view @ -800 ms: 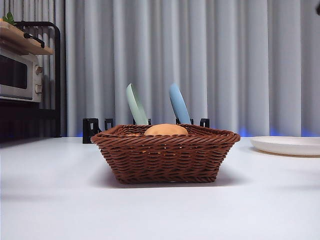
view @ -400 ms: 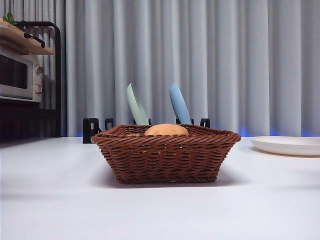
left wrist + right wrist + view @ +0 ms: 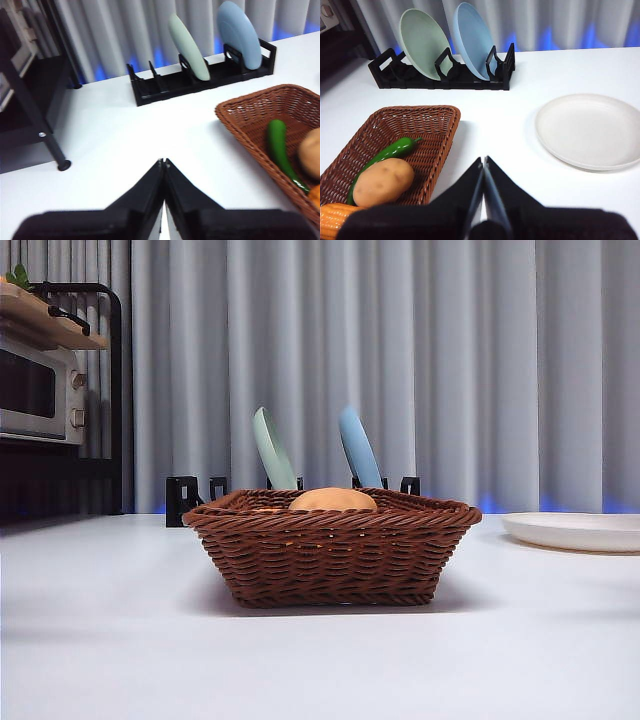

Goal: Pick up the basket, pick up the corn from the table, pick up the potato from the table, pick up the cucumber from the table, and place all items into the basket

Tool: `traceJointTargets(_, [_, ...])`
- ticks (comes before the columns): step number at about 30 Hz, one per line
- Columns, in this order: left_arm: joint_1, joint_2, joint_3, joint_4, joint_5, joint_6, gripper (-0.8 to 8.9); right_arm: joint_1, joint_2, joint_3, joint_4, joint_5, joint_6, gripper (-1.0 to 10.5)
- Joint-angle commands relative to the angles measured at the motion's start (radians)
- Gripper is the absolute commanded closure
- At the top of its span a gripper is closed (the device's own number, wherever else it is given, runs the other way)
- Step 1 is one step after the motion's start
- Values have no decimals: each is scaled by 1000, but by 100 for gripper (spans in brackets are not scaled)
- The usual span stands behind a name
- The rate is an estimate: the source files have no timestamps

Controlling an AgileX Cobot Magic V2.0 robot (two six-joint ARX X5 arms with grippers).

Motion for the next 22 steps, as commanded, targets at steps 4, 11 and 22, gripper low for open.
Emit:
traceJointTargets(4, [192,-66,-143,96,212,41,816,2,0,-5,2,4,12,946])
traceJointTargets(11, [406,-190,-364,273,373,40,816,2,0,-5,2,3,12,946])
traceJointTargets(22, [488,-335,-503,162,381,40,816,2,0,-5,2,3,12,946])
